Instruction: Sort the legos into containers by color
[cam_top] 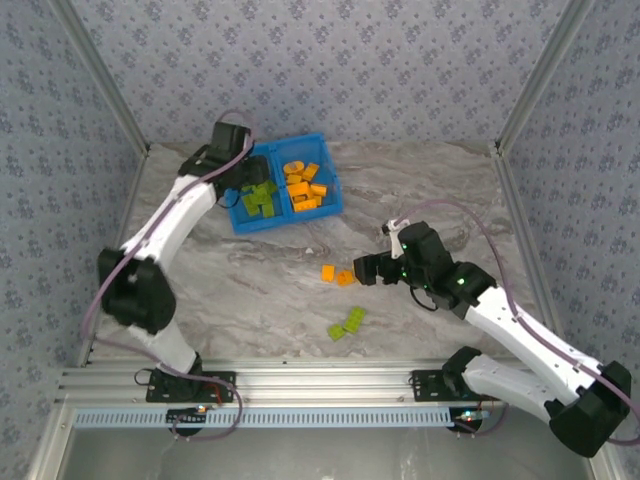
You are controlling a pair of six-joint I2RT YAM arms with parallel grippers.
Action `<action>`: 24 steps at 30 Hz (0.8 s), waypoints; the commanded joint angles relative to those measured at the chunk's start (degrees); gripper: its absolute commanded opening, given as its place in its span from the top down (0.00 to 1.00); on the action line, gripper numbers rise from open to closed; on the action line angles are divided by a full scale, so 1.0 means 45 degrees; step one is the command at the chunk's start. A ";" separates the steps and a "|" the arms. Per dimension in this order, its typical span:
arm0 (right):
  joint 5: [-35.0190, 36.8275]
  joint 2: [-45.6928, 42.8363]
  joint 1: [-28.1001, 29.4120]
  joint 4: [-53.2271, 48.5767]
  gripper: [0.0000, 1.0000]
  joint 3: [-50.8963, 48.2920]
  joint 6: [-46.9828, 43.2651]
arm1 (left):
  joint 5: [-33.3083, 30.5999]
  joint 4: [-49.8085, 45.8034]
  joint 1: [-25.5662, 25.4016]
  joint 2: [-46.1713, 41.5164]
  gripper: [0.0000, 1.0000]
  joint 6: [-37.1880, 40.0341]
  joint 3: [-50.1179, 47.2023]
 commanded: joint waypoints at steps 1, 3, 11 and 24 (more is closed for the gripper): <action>0.0596 0.0952 0.0668 -0.0313 0.00 0.0736 0.0062 | 0.1266 0.0598 -0.0860 -0.2341 0.43 0.0589 -0.1174; 0.0695 0.1850 0.1073 -0.0271 0.00 0.1114 -0.0353 | 0.1547 0.0382 -0.1484 -0.3590 0.39 0.1306 -0.1948; 0.2637 0.6956 0.1724 -0.1269 0.12 0.4443 0.0976 | 0.1546 -0.2281 -0.2150 -0.7613 0.01 0.2946 -0.4053; 0.3246 1.3031 0.2170 -0.3942 0.33 0.8792 0.5057 | 0.2235 -0.2382 -0.2211 -0.8932 0.01 0.5037 -0.6647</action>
